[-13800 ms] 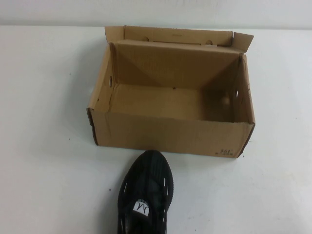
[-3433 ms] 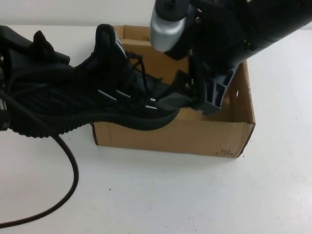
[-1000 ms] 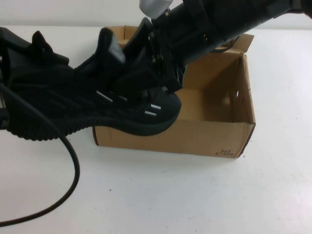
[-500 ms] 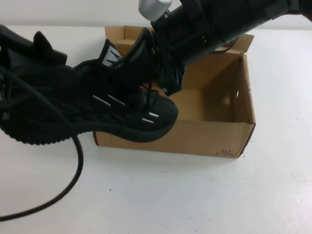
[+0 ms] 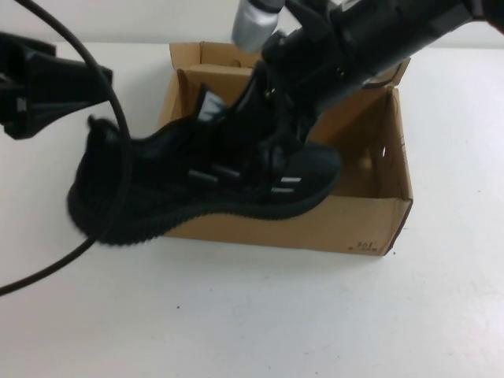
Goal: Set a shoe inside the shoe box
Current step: Place the shoe in the shoe box
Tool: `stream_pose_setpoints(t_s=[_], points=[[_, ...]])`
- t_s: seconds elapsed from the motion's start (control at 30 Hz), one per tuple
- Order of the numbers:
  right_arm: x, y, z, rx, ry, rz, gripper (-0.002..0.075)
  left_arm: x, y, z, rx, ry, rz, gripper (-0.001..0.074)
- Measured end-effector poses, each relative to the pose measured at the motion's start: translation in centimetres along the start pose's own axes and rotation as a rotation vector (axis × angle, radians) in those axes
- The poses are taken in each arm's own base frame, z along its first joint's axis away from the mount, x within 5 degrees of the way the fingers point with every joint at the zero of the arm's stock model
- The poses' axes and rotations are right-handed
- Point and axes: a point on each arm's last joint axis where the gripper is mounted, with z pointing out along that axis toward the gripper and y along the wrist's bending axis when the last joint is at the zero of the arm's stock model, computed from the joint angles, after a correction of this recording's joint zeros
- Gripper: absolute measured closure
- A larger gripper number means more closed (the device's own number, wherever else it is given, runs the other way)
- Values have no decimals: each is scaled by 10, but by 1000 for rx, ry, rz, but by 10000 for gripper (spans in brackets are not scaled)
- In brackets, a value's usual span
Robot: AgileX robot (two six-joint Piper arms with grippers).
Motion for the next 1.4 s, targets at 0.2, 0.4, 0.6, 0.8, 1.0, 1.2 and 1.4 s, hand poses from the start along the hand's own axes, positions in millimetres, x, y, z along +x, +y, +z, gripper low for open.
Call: stream_pose_setpoints(t_s=[0.2, 0.4, 0.6, 0.8, 1.0, 1.2, 1.4], points=[[12, -37, -25, 200, -69, 124, 713, 12, 12, -2, -139, 126, -46, 554], [17, -68, -44, 396, -74, 102, 712, 14, 15, -2, -171, 144, -83, 715], [21, -95, -26, 386, -16, 85, 713, 14, 15, -2, -174, 143, -88, 729], [36, -124, 3, 370, 15, 111, 713, 14, 15, -2, -175, 145, -87, 731], [56, -147, 29, 381, 37, 162, 713, 14, 15, -2, -178, 148, -84, 732], [63, -156, 39, 394, 38, 178, 713, 14, 16, -2, -177, 150, -85, 732], [72, -163, 46, 416, 66, 198, 713, 17, 21, 4, -171, 167, -101, 732]])
